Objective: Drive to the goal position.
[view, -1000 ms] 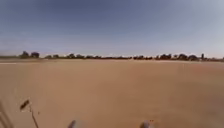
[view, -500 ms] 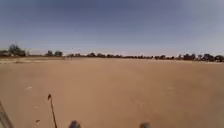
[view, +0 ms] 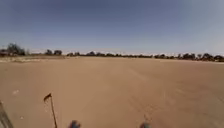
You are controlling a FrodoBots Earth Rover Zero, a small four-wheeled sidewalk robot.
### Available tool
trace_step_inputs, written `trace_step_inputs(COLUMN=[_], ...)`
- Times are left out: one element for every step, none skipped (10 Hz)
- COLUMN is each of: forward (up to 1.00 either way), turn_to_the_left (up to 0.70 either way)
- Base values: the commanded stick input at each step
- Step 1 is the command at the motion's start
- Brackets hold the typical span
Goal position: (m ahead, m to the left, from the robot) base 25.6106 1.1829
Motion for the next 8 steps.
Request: trace_step_inputs(forward=[0.7,0.7,0.7,0.7,0.7,0.7,0.7,0.7], turn_to_the_left=[0.0,0.0,0.0,0.0,0.0,0.0,0.0,0.0])
